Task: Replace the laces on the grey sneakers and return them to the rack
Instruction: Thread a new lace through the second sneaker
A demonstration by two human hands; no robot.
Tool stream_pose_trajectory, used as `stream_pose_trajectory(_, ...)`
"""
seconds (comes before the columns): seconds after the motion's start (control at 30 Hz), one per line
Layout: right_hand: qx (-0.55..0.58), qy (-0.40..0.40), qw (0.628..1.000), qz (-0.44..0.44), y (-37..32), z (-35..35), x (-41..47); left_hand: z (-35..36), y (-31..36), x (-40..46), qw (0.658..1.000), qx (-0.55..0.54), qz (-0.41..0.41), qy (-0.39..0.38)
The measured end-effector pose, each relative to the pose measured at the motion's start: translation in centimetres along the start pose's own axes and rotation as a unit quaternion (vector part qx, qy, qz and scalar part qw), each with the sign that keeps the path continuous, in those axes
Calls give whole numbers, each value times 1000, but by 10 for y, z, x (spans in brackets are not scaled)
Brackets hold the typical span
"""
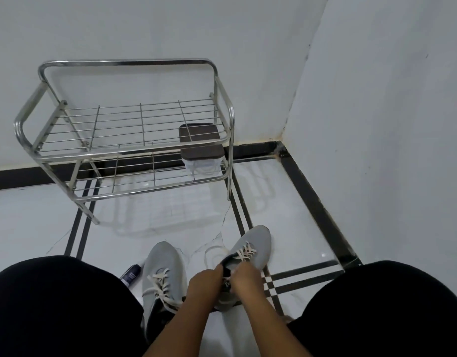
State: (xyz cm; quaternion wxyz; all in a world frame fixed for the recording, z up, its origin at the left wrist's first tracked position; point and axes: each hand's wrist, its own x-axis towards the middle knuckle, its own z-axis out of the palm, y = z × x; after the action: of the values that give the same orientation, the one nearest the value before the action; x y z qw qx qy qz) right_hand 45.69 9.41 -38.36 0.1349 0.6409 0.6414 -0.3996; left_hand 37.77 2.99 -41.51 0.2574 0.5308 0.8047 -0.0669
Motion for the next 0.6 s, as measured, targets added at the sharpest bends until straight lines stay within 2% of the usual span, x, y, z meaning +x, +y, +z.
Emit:
stream_pose_trajectory(0.23,138,114,983,51,28,-8,0,32,0,-17,995,-75,-53,-42)
stream_pose_trajectory(0.33,195,129,971,41,36,-2,-1,60,10,-35,985,-127,-83,-78)
stream_pose_trajectory(0.4,275,137,951,33,41,12,-3,74,16,-50,975,-172,-106,-92)
stream_pose_trajectory(0.5,419,136,896,55,52,34,-10,89,17,-63,944,-277,-147,-99)
stream_pose_trajectory(0.57,447,189,870,81,61,36,-20,94,9,-62,914,-344,-206,-56)
stream_pose_trajectory(0.6,451,227,858,96,67,31,-24,95,2,-61,889,-385,-247,-28)
